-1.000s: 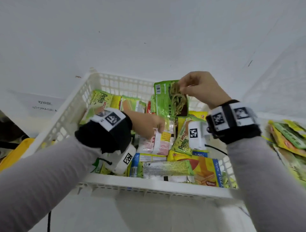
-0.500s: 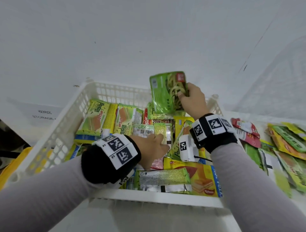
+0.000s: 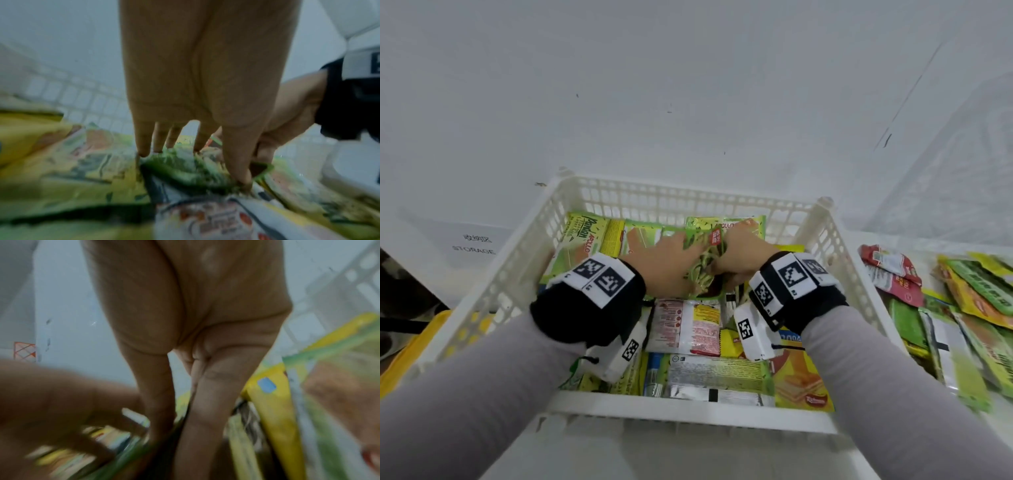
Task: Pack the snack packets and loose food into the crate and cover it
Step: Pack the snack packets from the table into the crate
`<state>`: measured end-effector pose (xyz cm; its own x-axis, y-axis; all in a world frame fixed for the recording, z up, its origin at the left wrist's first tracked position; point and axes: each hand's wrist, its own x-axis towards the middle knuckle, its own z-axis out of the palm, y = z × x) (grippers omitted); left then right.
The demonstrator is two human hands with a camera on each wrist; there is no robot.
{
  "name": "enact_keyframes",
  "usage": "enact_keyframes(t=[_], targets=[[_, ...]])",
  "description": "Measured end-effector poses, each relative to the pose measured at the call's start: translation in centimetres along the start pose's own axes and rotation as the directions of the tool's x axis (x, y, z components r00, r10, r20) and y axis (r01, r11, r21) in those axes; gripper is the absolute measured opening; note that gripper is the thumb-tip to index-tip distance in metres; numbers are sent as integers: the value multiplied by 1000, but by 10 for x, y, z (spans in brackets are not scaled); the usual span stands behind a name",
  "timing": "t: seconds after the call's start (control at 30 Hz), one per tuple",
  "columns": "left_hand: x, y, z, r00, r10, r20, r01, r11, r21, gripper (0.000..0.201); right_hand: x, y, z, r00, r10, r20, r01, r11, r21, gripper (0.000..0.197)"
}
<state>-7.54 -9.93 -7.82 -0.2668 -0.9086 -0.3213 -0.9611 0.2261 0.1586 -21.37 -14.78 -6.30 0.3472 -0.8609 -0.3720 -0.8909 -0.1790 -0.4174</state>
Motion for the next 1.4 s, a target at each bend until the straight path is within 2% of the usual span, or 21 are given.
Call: enact_keyframes(t=[0.03,0.1,0.13,0.2,0.23,0.33,0.4,0.5,0.63,0.77,0.87,1.0,1.07,1.13,1.27,1.3,1.4], targets=[[2,0,5,996,-12,84,11,1000,17,79,-2,2,-3,1000,6,-4,-6,1000,18,17],[5,0,9,989,-20,146,15,999,34,88,-5,10,-16,996,42,-76,-32,991,129,15],[6,0,10,988,-17,152,11,999,37,87,-5,16,-24,982,49,-184,-18,986,168,14],[8,2,12,987,-8,161,1,999,49,83,-3,31,-37,909,67,-411,7,984,176,21],[8,4,12,987,-7,162,-2,999,54,82,-2,36,-40,890,68,-450,6,987,162,23],[9,5,13,988,-4,154,-5,998,57,81,6,45,-30,927,89,-365,-49,992,116,26],[10,4,14,990,-2,138,-4,999,43,84,10,47,-25,919,132,-370,-76,984,164,27],[12,4,16,995,1,96,-6,999,52,91,14,50,-27,898,145,-417,-66,978,198,24],[13,3,17,997,-7,74,2,998,58,97,17,42,-20,911,65,-407,-27,995,98,26],[15,2,17,996,-9,84,4,999,54,96,19,43,-24,932,76,-353,-5,980,196,24],[16,1,17,994,1,111,-8,998,62,88,18,45,-24,951,71,-302,-56,997,59,16],[16,3,18,991,-8,134,2,999,40,73,12,47,-27,968,46,-248,-50,999,-9,25],[17,4,18,991,-12,137,4,998,55,72,3,50,-38,956,55,-288,-56,998,6,25],[16,5,17,989,-16,144,8,998,60,72,-6,56,-51,937,107,-331,-117,993,-12,18],[16,9,15,986,-35,161,24,997,72,72,-14,65,-50,961,218,-169,-248,951,-186,18],[16,11,14,985,-44,165,32,997,73,72,-14,64,-45,964,210,-164,-244,944,-224,15],[17,15,16,981,-77,178,66,995,69,73,-12,62,-31,954,177,-243,-252,913,-321,26]])
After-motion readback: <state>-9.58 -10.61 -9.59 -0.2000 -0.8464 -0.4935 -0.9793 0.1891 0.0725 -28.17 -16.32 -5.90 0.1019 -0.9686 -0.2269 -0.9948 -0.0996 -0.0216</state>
